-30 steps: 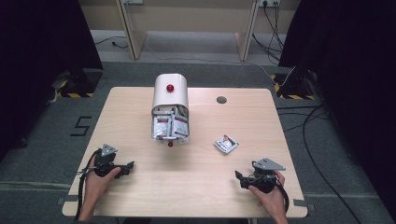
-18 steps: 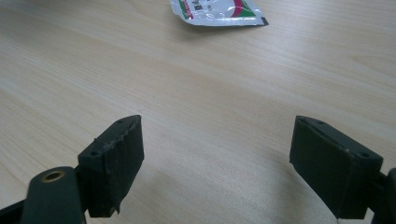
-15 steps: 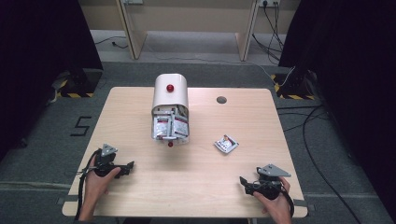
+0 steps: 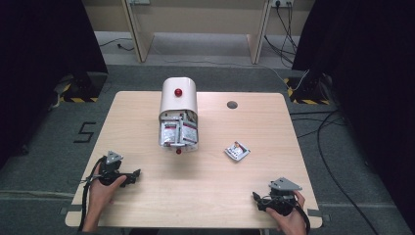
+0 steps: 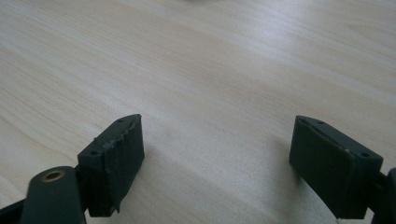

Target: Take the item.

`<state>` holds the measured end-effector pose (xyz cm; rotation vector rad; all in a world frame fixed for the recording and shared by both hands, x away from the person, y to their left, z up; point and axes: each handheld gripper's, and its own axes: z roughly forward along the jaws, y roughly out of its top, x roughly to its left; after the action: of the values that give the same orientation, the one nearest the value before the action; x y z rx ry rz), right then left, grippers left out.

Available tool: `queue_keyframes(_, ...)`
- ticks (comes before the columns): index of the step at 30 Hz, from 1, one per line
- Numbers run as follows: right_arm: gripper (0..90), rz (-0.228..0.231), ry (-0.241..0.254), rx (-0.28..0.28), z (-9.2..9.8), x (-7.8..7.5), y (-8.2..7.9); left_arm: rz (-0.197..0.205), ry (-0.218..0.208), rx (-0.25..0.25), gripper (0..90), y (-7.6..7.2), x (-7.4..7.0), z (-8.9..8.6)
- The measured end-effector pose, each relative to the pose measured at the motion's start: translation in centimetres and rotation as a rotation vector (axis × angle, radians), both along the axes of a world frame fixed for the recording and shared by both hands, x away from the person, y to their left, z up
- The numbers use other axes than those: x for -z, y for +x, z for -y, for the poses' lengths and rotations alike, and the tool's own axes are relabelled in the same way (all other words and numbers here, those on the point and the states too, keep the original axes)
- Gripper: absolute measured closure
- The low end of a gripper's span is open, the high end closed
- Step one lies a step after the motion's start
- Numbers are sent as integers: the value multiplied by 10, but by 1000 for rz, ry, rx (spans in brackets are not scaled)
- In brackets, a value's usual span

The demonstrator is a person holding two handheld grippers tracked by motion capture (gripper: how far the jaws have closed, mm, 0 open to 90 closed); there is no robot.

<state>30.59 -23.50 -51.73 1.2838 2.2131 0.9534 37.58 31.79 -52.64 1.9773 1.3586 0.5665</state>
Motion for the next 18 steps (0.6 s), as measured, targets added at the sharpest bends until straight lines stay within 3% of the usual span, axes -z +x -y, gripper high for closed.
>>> queue_keyframes(10, 161, 58, 35, 19, 1, 7, -17, 1, 3, 2, 0, 0, 0, 0)
queue_keyframes(18, 162, 76, 45, 32, 1, 9, -31, 1, 3, 2, 0, 0, 0, 0)
